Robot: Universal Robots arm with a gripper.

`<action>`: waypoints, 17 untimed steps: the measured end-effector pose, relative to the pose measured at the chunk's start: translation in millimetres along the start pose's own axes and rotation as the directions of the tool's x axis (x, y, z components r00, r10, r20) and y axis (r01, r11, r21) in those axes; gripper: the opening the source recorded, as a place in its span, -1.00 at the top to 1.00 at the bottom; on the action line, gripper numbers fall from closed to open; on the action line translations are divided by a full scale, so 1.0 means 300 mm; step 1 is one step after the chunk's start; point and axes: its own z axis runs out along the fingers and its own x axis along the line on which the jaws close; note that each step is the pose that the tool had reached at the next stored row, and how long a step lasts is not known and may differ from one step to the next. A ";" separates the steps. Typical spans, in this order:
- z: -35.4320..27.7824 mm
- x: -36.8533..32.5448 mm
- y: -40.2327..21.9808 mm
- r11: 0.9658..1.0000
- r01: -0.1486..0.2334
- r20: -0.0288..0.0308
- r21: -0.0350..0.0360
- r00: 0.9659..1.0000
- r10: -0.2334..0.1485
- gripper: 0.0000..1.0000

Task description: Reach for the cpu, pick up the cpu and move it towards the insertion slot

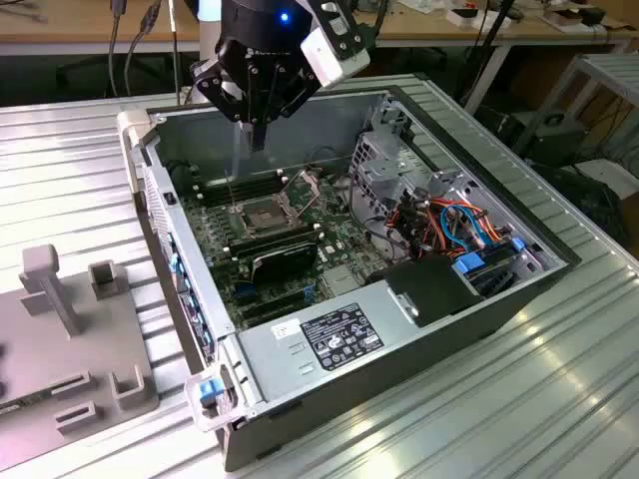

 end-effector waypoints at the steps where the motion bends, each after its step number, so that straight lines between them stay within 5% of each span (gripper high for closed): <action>1: 0.000 0.000 0.000 1.000 0.000 0.000 0.000 1.000 0.000 0.79; 17: 0.001 0.017 -0.001 1.000 0.000 -0.001 0.000 1.000 0.000 0.79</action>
